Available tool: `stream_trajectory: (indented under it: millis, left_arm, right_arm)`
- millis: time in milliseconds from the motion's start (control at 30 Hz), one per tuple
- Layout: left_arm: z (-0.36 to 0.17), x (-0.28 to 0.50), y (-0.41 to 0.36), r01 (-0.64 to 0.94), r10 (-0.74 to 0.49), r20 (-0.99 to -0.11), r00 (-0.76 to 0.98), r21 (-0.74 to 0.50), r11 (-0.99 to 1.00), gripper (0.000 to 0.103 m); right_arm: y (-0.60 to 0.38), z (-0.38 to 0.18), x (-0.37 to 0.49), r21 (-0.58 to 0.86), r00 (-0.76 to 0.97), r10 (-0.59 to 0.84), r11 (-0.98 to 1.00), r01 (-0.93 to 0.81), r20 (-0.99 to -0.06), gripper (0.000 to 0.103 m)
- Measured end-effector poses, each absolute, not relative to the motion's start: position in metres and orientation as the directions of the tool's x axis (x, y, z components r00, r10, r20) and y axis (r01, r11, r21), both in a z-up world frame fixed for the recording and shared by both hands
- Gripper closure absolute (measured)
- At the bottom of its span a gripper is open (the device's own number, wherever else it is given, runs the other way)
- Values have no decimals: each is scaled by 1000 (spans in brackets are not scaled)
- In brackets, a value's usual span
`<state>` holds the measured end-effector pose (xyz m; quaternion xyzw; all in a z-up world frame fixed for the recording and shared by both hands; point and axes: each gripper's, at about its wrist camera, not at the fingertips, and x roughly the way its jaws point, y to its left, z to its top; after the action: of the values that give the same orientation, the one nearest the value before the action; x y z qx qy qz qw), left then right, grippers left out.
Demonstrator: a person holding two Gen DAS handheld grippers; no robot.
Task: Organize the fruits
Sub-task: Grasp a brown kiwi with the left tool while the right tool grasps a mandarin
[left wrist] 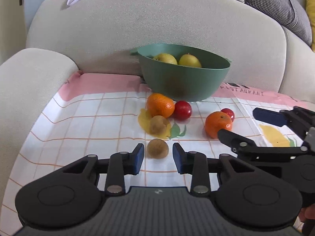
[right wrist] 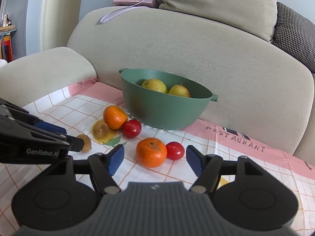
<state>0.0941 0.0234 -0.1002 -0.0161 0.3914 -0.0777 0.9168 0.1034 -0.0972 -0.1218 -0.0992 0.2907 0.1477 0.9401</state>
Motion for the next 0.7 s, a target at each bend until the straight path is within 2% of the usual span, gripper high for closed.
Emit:
stream_trajectory:
  millis: [100,267,700]
  left_arm:
    - [-102,93,21,130,-146,-706,693,-77,988,63]
    - [-106,94,19,133,-137,-712,688,-62,989,64]
    - [-111,98,18,160,-132,-704,698,-26,987,64]
  right_arm:
    - [-98,-124,107,-95,784,221,938,-334,-580,37]
    - [-98,-127,111,-82,776,236,935,-346,-585,44]
    - [-100,-135,122,-42,756,268,931,-363,-598,49]
